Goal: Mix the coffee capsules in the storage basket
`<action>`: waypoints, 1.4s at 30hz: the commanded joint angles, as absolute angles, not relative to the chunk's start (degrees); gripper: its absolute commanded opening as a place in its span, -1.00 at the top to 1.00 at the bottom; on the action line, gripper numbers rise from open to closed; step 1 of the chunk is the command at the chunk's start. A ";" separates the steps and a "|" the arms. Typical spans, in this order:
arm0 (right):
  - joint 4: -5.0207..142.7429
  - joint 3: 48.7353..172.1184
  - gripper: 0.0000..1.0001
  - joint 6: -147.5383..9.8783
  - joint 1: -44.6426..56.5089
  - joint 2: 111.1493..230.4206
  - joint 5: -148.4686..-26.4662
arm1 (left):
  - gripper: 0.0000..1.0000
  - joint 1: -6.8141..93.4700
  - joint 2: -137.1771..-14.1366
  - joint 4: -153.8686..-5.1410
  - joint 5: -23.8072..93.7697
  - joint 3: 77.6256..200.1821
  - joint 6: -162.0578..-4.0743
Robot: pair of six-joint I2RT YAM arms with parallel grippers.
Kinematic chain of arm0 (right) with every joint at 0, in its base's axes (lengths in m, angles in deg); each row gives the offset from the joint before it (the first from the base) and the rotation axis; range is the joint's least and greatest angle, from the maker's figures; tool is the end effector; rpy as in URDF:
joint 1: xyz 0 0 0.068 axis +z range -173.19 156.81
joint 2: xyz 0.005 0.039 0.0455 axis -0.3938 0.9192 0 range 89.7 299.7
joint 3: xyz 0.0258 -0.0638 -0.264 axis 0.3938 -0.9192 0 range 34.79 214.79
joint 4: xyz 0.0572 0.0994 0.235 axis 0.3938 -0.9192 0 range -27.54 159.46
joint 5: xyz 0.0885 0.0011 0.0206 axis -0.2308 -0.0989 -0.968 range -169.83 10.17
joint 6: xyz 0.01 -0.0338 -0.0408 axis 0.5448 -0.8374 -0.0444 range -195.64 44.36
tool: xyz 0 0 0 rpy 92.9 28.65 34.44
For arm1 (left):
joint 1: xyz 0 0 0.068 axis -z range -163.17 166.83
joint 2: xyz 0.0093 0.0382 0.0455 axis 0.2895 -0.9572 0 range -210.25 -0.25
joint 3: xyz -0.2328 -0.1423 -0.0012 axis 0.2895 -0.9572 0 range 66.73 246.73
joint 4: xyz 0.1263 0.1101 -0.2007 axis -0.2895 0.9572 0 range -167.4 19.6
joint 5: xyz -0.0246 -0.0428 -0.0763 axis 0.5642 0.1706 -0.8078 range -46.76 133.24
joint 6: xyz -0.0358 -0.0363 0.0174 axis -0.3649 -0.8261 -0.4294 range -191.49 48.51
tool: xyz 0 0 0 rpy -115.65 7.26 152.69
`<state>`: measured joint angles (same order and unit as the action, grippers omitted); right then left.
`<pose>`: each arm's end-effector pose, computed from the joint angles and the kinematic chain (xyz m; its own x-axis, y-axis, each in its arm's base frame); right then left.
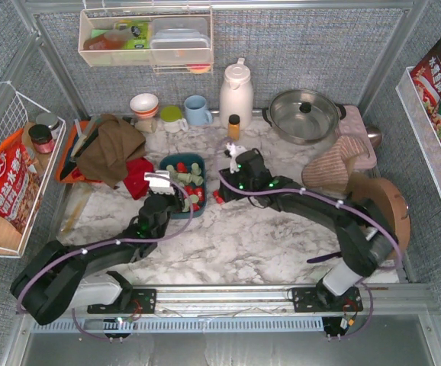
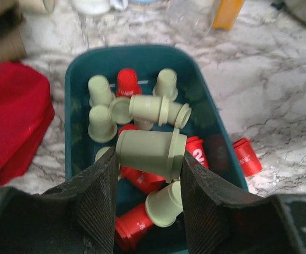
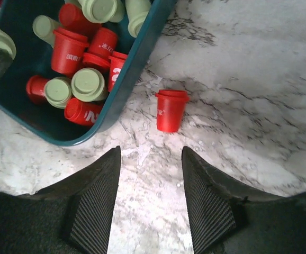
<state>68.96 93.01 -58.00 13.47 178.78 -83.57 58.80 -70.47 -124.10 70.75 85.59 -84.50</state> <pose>0.2796 0.2111 0.2463 -0.5919 -0.0636 -0.8035 -0.4840 0.8252 0.2912 0.1862 -0.1453 0.1995 -0.1154 -0.1649 -0.9795 0.2309 0.9547 -0.1879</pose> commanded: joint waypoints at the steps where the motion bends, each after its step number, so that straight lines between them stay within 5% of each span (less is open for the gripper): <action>1: 73.21 95.81 -0.05 -62.70 15.09 185.93 -83.73 | 0.22 55.73 -71.91 -113.46 68.34 87.72 -94.42; 7: 73.44 98.81 -0.02 -65.69 16.56 193.72 -79.04 | 0.15 52.98 -77.15 -110.72 67.13 91.11 -97.51; 16: 73.79 99.96 0.04 -68.13 16.62 198.05 -76.84 | -0.56 52.27 -76.02 -106.87 68.63 92.23 -100.68; 25: 75.15 99.77 0.42 -68.18 16.68 199.00 -77.71 | -0.62 52.36 -69.86 -108.36 62.16 91.52 -93.58; 29: 74.54 97.76 0.62 -67.81 16.61 195.15 -78.38 | -0.63 52.88 -67.27 -116.35 54.75 87.26 -86.42; 36: 71.73 92.37 0.64 -64.66 16.56 180.45 -82.03 | -0.95 57.67 -64.82 -140.96 41.59 75.35 -65.51; 42: 69.33 92.31 0.63 -59.58 16.87 170.59 -89.81 | -0.98 61.60 -67.92 -144.30 39.50 77.13 -56.42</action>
